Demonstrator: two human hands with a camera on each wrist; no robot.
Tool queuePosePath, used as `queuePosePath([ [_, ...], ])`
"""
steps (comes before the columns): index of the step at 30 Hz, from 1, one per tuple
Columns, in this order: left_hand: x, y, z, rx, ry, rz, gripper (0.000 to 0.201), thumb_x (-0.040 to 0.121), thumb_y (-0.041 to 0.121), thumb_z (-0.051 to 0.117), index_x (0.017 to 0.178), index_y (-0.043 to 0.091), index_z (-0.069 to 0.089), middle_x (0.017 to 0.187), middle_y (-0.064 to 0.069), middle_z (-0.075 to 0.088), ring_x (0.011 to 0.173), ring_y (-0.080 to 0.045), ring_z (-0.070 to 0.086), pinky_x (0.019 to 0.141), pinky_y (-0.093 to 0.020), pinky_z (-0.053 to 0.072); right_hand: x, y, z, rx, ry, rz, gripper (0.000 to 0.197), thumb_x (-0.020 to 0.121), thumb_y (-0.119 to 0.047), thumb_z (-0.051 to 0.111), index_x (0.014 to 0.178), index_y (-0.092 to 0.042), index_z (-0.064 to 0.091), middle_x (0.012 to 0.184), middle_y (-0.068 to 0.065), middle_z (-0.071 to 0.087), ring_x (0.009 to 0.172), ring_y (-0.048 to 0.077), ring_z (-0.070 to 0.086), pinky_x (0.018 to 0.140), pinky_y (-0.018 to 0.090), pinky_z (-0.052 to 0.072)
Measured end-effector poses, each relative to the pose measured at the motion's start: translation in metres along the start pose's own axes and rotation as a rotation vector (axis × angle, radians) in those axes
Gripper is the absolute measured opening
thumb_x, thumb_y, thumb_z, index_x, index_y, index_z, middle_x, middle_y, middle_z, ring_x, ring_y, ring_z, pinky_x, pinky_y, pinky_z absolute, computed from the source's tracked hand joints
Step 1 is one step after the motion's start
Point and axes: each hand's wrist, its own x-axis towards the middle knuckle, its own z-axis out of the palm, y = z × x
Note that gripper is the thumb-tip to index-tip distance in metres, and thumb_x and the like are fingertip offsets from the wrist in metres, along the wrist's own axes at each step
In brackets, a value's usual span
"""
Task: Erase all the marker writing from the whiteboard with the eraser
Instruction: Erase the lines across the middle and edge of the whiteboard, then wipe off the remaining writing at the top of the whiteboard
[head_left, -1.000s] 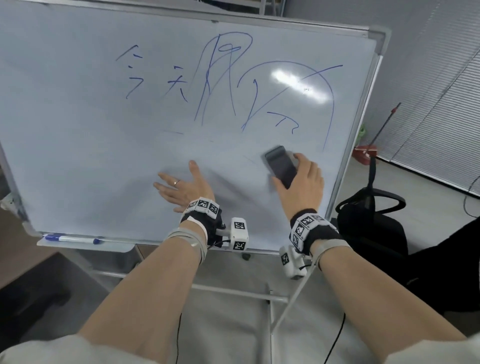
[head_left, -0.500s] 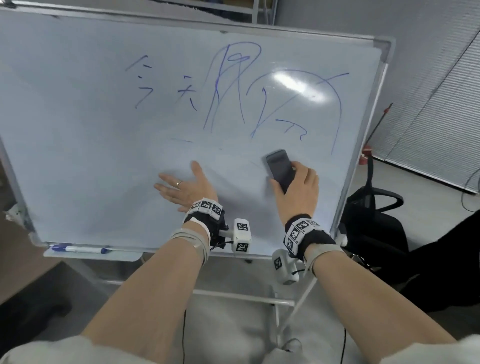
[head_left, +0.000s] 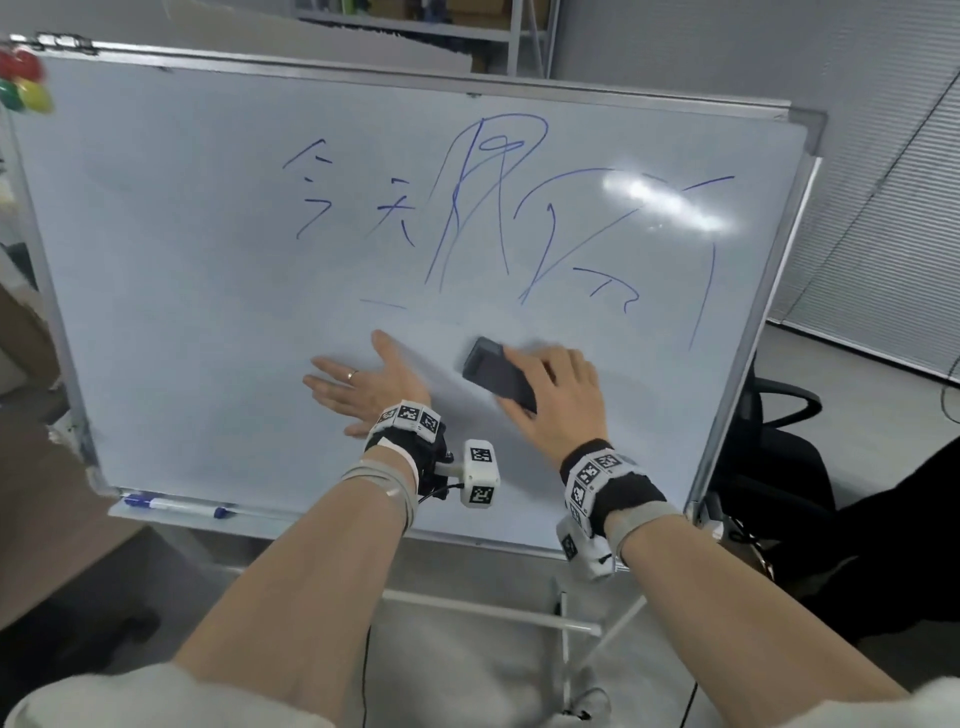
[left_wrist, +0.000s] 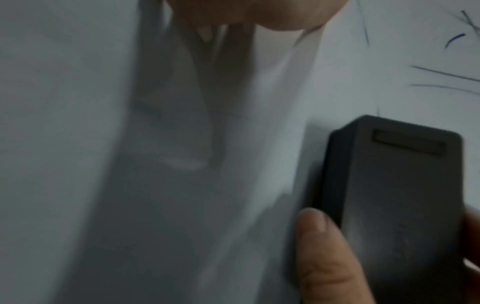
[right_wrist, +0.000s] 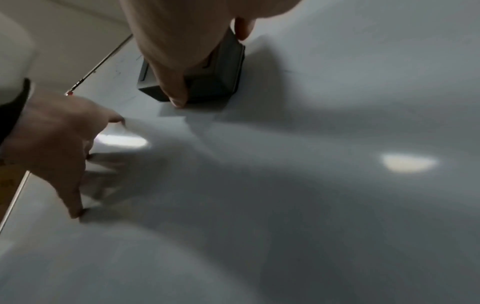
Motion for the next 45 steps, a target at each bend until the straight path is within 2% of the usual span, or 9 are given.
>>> queuePosePath([
  [7,-0.023,0.001,0.013,0.009,-0.047,0.014,0.093,0.086,0.072,0.036,0.157,0.025,-0.001,0.165,0.002,-0.006,0.153,-0.018,-0.004,0.112,-0.063,0.014,0.021,0.036,-0.041,0.009,0.241,0.473,0.053,0.083,-0.037,0.072,0.131,-0.019,0.055,0.111,0.010,0.057,0.100,0.032,0.050,0.088,0.044,0.043],
  [14,-0.010,-0.008,0.011,0.046,-0.039,0.044,0.093,0.088,0.069,0.040,0.158,0.023,0.000,0.165,0.002,-0.005,0.153,-0.018,-0.003,0.113,-0.061,0.016,-0.002,0.007,-0.014,-0.071,0.004,0.076,0.051,0.078,-0.037,0.080,0.124,-0.024,0.062,0.108,0.005,0.058,0.097,0.030,0.049,0.080,0.042,0.045],
  [18,-0.027,-0.017,0.020,0.044,-0.012,0.031,0.086,0.091,0.065,0.037,0.157,0.023,0.002,0.166,-0.001,-0.003,0.153,-0.020,0.000,0.113,-0.061,0.018,0.007,0.037,-0.034,-0.092,0.191,0.317,0.046,0.089,-0.040,0.061,0.129,-0.018,0.054,0.118,0.012,0.057,0.106,0.032,0.048,0.088,0.044,0.040],
  [22,-0.040,-0.020,0.030,0.060,0.008,0.046,0.085,0.091,0.067,0.031,0.158,0.023,0.001,0.166,-0.001,-0.002,0.153,-0.019,0.001,0.113,-0.060,0.018,0.010,0.068,-0.049,-0.129,0.387,0.683,0.057,0.092,-0.043,0.063,0.134,-0.006,0.052,0.118,0.020,0.057,0.110,0.041,0.053,0.093,0.051,0.042],
  [24,-0.036,-0.020,0.032,0.063,0.022,0.036,0.084,0.091,0.066,0.030,0.158,0.023,0.001,0.166,-0.001,-0.001,0.153,-0.019,0.002,0.114,-0.059,0.017,0.004,0.067,-0.047,-0.127,0.389,0.688,0.058,0.091,-0.043,0.064,0.134,-0.007,0.051,0.114,0.021,0.057,0.107,0.041,0.053,0.092,0.053,0.045],
  [30,-0.027,-0.015,0.027,0.034,0.085,0.036,0.083,0.092,0.060,0.033,0.158,0.018,0.007,0.166,-0.001,0.001,0.153,-0.019,0.004,0.115,-0.057,0.017,0.014,0.044,-0.042,-0.018,0.214,0.348,0.052,0.091,-0.044,0.064,0.131,-0.012,0.057,0.108,0.015,0.056,0.099,0.034,0.050,0.087,0.043,0.043],
  [36,-0.044,-0.007,0.034,-0.014,-0.003,0.029,0.094,0.089,0.070,0.037,0.158,0.016,0.003,0.166,0.000,-0.002,0.153,-0.018,-0.002,0.116,-0.060,0.009,-0.009,0.081,-0.043,-0.123,0.479,0.838,0.057,0.090,-0.042,0.066,0.132,-0.008,0.049,0.109,0.023,0.056,0.100,0.042,0.054,0.084,0.054,0.050],
  [41,-0.033,-0.012,0.032,0.017,0.044,0.058,0.097,0.087,0.071,0.038,0.158,0.014,0.004,0.166,-0.003,0.001,0.153,-0.021,0.000,0.115,-0.062,0.013,-0.006,0.064,-0.035,-0.139,0.428,0.703,0.056,0.091,-0.039,0.067,0.133,-0.004,0.052,0.111,0.021,0.055,0.103,0.038,0.051,0.088,0.049,0.046],
  [45,-0.030,-0.010,0.034,0.008,0.053,0.054,0.097,0.087,0.070,0.038,0.158,0.014,0.004,0.166,-0.003,0.001,0.153,-0.020,0.000,0.115,-0.063,0.011,0.011,0.067,-0.038,-0.076,0.523,0.868,0.056,0.092,-0.038,0.066,0.134,-0.006,0.049,0.110,0.021,0.055,0.102,0.041,0.053,0.084,0.054,0.050],
])
